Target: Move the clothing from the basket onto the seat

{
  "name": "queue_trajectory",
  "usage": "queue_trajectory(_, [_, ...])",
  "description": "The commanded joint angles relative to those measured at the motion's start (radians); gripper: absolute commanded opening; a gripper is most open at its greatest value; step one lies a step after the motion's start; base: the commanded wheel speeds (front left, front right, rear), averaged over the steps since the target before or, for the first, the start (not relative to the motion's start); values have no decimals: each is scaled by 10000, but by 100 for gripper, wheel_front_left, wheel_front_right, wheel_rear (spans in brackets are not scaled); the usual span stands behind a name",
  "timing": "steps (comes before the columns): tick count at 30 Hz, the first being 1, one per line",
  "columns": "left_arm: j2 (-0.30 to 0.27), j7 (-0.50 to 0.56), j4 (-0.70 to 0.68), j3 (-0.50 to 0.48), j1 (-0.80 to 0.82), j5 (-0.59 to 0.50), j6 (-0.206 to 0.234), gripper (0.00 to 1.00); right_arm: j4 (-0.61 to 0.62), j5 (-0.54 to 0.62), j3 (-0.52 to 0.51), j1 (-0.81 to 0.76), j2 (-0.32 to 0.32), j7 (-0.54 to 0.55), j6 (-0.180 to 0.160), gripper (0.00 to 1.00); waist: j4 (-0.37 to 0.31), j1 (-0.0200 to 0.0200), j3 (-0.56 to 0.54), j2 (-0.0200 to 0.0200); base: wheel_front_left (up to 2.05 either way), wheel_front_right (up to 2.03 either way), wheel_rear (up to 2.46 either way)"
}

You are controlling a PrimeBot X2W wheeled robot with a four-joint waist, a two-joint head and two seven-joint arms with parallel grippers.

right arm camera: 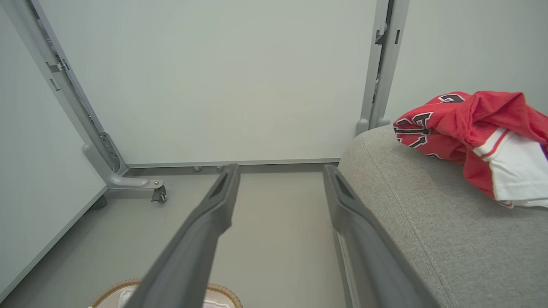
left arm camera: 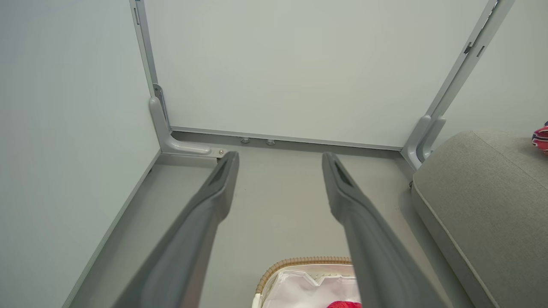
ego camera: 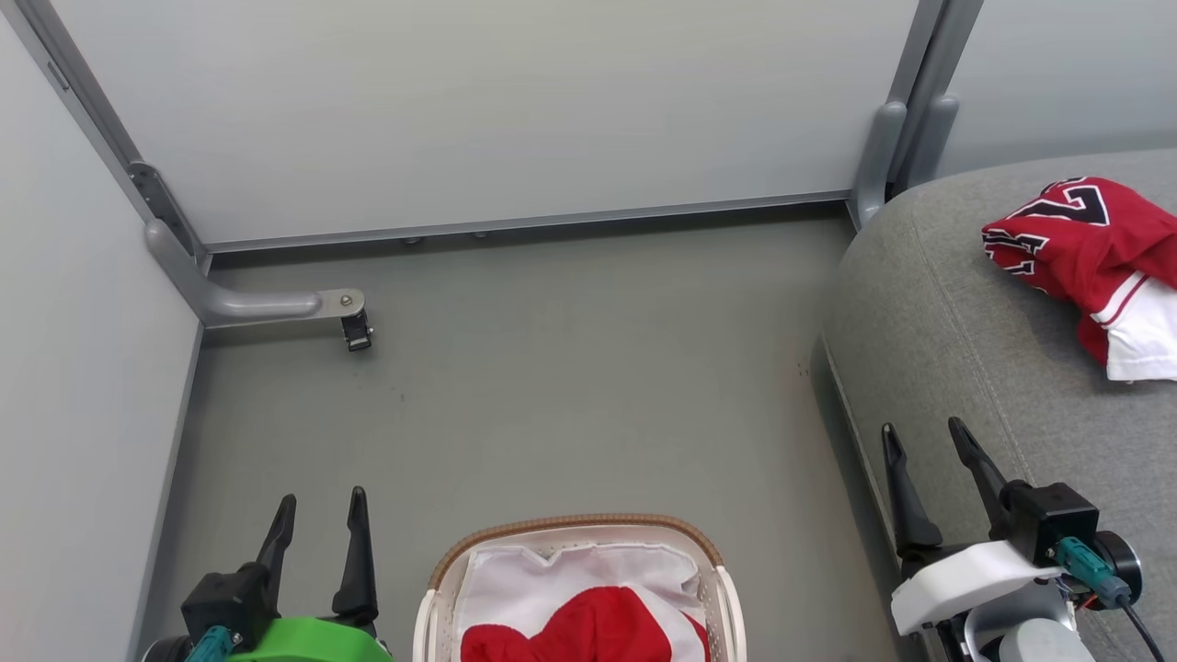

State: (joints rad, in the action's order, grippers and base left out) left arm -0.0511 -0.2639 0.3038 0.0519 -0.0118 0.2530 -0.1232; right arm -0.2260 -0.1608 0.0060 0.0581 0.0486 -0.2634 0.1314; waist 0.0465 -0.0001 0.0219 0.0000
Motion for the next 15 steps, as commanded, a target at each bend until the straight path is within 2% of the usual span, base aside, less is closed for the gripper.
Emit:
queue_trajectory(1, [6, -8, 44, -8, -132, 66, -41, 100, 27, -8, 5, -131, 36, -20, -14, 100, -4, 1, -32, 0, 0, 0, 0])
queue_trajectory(15, [6, -8, 113, 40, -125, 110, -56, 100, 104, 18, -51, -47, 35, -20, -14, 100, -71, 1, -27, 0, 0, 0, 0])
